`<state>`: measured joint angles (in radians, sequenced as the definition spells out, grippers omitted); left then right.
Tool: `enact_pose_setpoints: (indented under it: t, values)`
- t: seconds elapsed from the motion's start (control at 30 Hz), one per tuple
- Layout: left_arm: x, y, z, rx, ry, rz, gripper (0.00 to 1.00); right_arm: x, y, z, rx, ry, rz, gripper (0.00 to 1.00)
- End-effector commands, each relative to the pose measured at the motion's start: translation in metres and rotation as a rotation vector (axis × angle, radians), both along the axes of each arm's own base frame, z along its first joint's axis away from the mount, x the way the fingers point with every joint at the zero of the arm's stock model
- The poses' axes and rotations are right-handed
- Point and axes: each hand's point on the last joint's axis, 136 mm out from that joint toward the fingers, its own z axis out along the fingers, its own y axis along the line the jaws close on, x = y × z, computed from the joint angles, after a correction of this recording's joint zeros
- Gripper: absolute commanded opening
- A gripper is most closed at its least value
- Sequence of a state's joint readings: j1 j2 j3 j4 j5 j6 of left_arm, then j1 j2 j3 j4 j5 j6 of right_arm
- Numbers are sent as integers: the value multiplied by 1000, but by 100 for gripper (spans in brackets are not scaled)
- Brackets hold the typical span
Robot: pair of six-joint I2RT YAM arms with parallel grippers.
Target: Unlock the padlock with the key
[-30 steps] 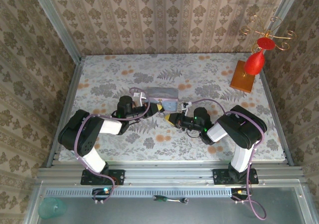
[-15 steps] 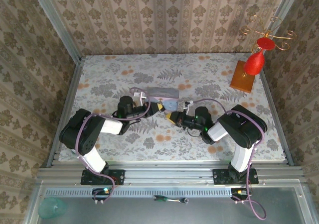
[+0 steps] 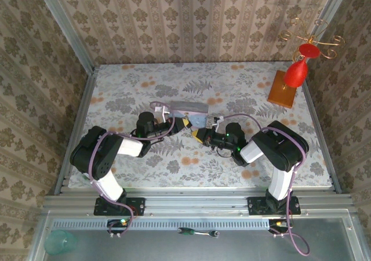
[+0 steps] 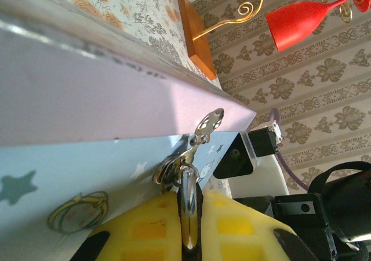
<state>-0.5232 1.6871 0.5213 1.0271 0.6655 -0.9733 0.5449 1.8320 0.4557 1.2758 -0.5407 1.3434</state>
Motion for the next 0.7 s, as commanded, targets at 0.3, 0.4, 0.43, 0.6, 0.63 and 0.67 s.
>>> enact_pose_setpoints:
  t: [0.3, 0.4, 0.43, 0.6, 0.63, 0.67]
  values:
    - [-49, -34, 22, -71, -36, -261, 0, 40, -6, 40, 80, -78, -88, 0]
    - [-54, -40, 24, -67, -46, -285, 0, 44, -6, 48, 94, -90, -90, 0]
    - [-55, -42, 24, -66, -47, -291, 0, 45, -7, 49, 95, -90, -93, 0]
    - [-58, -45, 24, -66, -48, -307, 0, 53, -20, 41, 90, -60, -137, 0]
    - [-59, -46, 25, -67, -48, -310, 0, 54, -22, 40, 89, -53, -143, 0]
    - [-60, -46, 25, -67, -49, -313, 0, 55, -24, 39, 85, -47, -154, 0]
